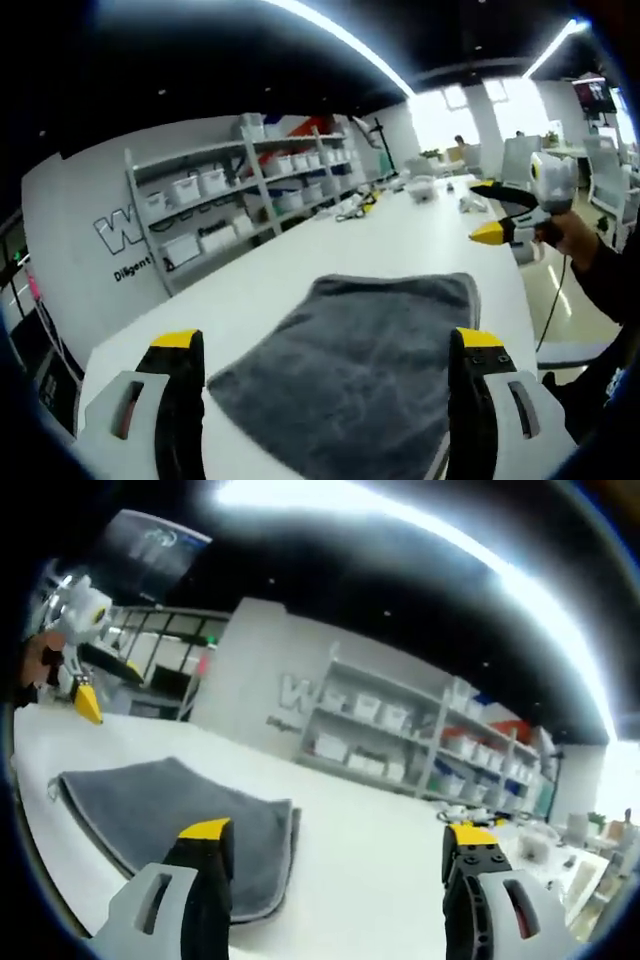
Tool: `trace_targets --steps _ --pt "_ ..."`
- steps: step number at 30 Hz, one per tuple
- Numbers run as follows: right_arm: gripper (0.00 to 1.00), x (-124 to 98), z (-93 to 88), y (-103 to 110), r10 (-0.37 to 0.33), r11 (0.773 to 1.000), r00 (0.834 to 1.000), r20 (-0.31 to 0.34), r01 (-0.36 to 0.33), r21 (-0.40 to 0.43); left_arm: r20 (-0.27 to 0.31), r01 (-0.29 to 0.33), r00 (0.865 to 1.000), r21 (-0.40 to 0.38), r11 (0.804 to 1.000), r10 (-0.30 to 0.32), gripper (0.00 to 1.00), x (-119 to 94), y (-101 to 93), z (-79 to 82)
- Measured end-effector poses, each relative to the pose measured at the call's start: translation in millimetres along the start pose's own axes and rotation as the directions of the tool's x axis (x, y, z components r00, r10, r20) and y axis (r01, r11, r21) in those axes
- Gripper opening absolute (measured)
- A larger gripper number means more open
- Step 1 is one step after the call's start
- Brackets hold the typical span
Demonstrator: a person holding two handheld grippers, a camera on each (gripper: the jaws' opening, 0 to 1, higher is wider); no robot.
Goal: Open the folded towel by lifting each exposed corner and separating the folded layers until the towel lies flat within the target outline without major curled edges
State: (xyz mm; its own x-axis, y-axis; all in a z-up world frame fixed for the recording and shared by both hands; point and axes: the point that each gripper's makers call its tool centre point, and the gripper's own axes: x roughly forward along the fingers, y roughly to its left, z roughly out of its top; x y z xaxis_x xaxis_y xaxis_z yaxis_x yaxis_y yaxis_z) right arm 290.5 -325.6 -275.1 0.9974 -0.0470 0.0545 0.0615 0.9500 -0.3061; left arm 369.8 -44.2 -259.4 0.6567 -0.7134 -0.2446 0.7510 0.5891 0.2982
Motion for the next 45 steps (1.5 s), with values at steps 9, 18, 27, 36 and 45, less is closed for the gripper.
trace_targets --steps 9,18,27,36,45 --pt "0.84 -5 -21.1 39 0.071 0.997 0.997 -0.030 -0.069 0.039 -0.016 -0.002 1.000 0.040 0.999 0.003 1.00 15 6.6 5.3" --pt "0.79 -7 -36.2 64 0.116 0.991 0.992 -0.053 -0.111 0.078 -0.020 0.050 0.999 -0.006 0.999 -0.050 1.00 34 2.2 18.8" --pt "0.70 -9 -50.0 93 0.218 0.965 0.973 -0.081 -0.203 0.165 -0.003 0.069 0.998 -0.029 0.997 -0.069 1.00 44 16.2 30.6" --pt "0.68 -8 -83.0 106 0.299 0.939 0.933 -0.199 -0.250 0.238 0.000 0.060 0.998 -0.038 0.997 -0.060 1.00 43 22.3 28.6" --pt "0.67 -8 -75.3 114 0.319 0.932 0.931 -0.179 -0.272 0.241 -0.007 0.062 0.998 -0.045 0.997 -0.063 1.00 42 22.1 24.7"
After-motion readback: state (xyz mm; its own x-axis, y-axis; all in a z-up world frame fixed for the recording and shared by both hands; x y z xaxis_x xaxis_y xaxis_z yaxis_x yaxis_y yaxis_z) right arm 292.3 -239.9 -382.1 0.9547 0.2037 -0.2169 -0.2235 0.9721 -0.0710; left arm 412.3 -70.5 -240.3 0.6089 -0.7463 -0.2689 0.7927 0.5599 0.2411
